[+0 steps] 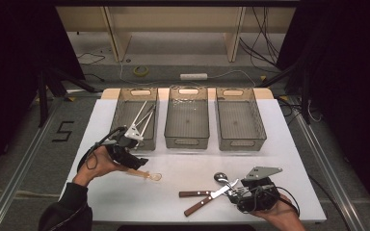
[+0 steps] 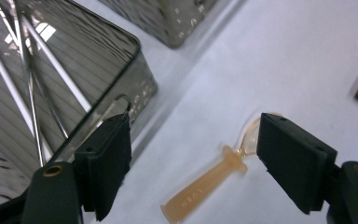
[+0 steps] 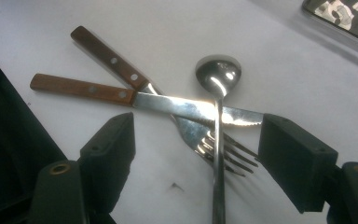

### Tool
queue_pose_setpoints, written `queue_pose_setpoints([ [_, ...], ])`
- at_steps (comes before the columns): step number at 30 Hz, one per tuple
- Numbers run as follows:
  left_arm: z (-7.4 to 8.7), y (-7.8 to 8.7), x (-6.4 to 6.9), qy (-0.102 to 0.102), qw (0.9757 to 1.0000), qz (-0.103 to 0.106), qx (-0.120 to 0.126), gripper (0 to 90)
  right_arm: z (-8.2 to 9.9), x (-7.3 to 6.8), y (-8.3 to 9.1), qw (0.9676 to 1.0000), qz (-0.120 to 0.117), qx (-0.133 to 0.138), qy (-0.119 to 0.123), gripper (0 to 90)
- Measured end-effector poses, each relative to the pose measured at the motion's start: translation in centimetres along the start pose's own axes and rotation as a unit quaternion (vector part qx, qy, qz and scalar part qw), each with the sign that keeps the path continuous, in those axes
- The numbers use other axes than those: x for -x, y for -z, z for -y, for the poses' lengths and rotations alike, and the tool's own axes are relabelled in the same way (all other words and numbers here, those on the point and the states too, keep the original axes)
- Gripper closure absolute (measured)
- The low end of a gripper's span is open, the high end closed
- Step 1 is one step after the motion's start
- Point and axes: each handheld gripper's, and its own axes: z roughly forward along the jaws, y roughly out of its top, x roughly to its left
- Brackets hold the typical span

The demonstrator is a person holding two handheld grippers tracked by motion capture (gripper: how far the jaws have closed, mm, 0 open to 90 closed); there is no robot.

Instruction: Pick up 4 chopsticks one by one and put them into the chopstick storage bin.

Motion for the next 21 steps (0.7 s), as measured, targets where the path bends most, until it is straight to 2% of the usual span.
queue_pose_setpoints([
  [3,0.0,-0.2,0.5,-0.028,0.9994,0.007,-0.02,26.0,0.0,0.0,0.0,1.0,0.0,-0.001,0.0,28.3],
  [8,0.1,-0.7,1.0,-0.052,0.9976,0.014,-0.043,26.2,0.0,-0.1,0.0,1.0,-0.001,-0.001,-0.001,28.3],
  [18,0.7,-1.9,1.5,-0.085,0.9932,0.021,-0.077,28.4,0.0,-0.1,-0.1,1.0,-0.002,-0.002,-0.001,28.4],
  [21,0.8,-2.4,1.5,-0.087,0.9924,0.028,-0.082,29.5,0.0,-0.1,-0.1,1.0,-0.002,-0.002,0.0,28.5],
])
